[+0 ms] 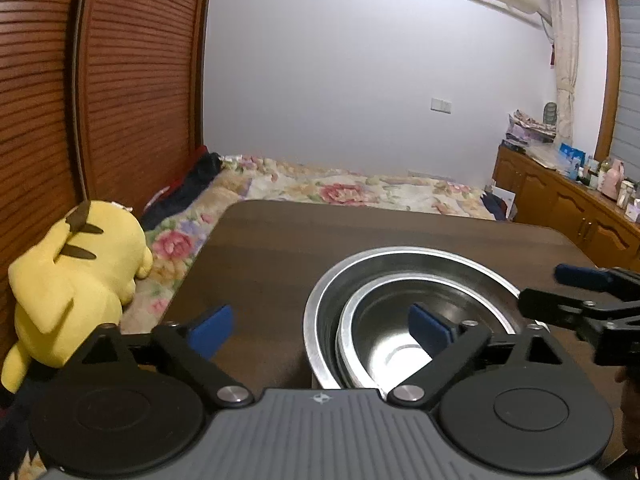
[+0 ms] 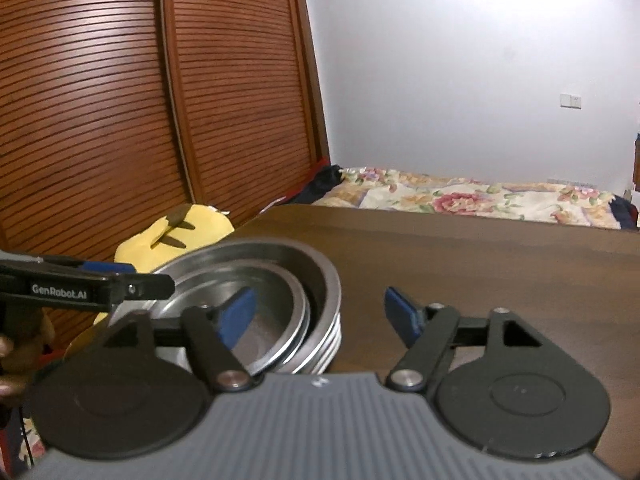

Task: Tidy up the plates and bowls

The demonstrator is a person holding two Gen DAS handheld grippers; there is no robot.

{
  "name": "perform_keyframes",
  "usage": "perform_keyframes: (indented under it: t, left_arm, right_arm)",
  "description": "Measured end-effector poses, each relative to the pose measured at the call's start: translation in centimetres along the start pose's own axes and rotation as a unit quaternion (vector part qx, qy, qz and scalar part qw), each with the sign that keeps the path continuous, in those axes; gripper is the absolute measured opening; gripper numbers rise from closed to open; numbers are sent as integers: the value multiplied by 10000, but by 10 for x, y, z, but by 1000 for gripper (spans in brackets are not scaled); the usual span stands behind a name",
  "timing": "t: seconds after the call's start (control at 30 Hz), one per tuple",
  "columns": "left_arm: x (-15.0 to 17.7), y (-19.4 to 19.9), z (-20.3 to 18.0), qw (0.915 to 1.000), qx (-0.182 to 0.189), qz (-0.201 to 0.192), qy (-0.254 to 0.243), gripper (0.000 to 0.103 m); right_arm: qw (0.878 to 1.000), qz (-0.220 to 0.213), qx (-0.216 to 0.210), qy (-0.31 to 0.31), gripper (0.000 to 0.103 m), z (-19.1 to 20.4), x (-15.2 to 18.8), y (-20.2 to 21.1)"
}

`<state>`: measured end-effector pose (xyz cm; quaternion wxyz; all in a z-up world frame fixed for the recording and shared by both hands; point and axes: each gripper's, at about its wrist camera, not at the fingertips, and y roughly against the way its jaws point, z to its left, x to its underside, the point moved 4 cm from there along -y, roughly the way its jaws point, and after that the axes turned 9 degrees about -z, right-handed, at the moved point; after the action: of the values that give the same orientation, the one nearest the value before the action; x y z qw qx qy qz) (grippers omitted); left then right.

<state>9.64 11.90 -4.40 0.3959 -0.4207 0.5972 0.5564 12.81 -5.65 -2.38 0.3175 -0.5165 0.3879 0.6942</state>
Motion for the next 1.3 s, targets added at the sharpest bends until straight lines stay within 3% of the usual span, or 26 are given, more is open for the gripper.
perform_keyframes:
  t: [0.03,0.13,1.3]
  left_arm:
    - [-2,1,-1,10000,4,-5,2,99]
    - [-6,4,-6,10000,19,-45,-31,103]
    - [-22,36,-85,9977,97,-239,-632,103]
  right_arm:
    - [10000,-53,26,9,91,0,-3,3]
    - [9998,-173,112,54,103,-2,-7,10]
    - [9851,-409,1666,89,103,-29,-25,85]
